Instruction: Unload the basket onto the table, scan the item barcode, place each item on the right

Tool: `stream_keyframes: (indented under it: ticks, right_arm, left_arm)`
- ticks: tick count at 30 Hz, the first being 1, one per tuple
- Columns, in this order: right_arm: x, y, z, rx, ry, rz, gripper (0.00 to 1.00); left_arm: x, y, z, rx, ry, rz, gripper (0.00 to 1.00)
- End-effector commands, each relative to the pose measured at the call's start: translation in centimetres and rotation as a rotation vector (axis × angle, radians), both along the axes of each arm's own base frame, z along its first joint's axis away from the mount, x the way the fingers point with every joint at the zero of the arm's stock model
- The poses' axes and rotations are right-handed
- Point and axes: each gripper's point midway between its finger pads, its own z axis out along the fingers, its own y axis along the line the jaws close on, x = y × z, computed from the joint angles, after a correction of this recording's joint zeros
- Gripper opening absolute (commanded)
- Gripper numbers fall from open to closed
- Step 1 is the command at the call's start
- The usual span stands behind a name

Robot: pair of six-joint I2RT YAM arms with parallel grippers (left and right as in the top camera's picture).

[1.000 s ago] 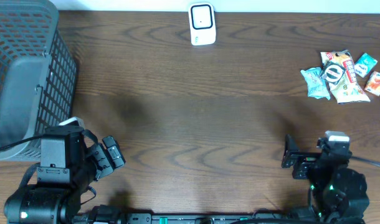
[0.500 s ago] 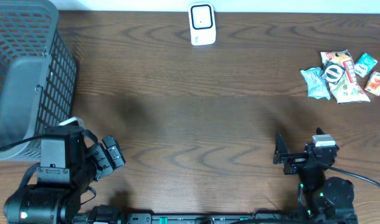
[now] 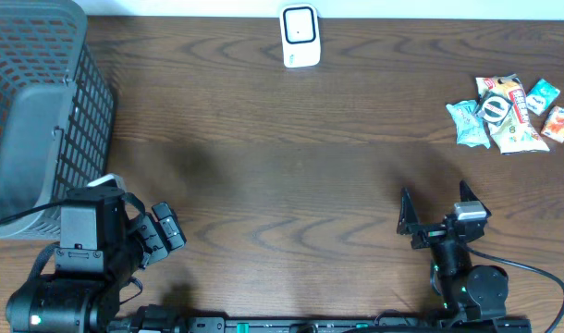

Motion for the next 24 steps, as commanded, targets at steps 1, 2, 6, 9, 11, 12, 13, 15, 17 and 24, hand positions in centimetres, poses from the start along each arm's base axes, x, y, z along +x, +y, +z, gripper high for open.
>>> stream_keyframes:
  ticks: [1, 2, 6, 9, 11, 12, 13, 15, 17, 24]
  right_arm:
    - [0.2, 0.1, -0.5, -0.013, -0.02, 0.008, 0.99]
    - [0.2, 0.1, -0.6, -0.012, -0.026, 0.008, 0.99]
    - [0.3, -0.1, -0.4, -0.01, -0.05, -0.005, 0.99]
    - [0.4, -0.4, -0.4, -0.01, -0.048, -0.021, 0.99]
    - [0.4, -0.5, -0.9, -0.012, -0.028, -0.031, 0.99]
    - [0.4, -0.5, -1.3, -0.015, -0.009, -0.032, 0.99]
    - [0.4, -0.6, -1.8, -0.016, 0.008, -0.034, 0.99]
    - [0.3, -0.6, -3.1, -0.023, 0.062, -0.034, 0.99]
    - [0.4, -0.7, -3.1, -0.022, 0.062, -0.038, 0.99]
    - [0.5, -2.5, -3.1, -0.009, 0.064, -0.109, 0.99]
  left_arm:
    - [0.0, 0.1, 0.0, 0.002, 0.002, 0.006, 0.98]
    - [0.0, 0.1, 0.0, 0.002, 0.002, 0.006, 0.98]
    - [0.0, 0.1, 0.0, 0.002, 0.002, 0.006, 0.98]
    - [0.0, 0.1, 0.0, 0.002, 0.002, 0.006, 0.98]
    - [0.0, 0.1, 0.0, 0.002, 0.002, 0.006, 0.98]
    - [0.0, 0.1, 0.0, 0.002, 0.002, 0.006, 0.97]
    - [0.0, 0.1, 0.0, 0.002, 0.002, 0.006, 0.98]
    - [0.0, 0.1, 0.0, 0.002, 0.002, 0.006, 0.98]
    - [0.0, 0.1, 0.0, 0.002, 0.002, 0.006, 0.98]
    - [0.0, 0.1, 0.0, 0.002, 0.002, 0.006, 0.98]
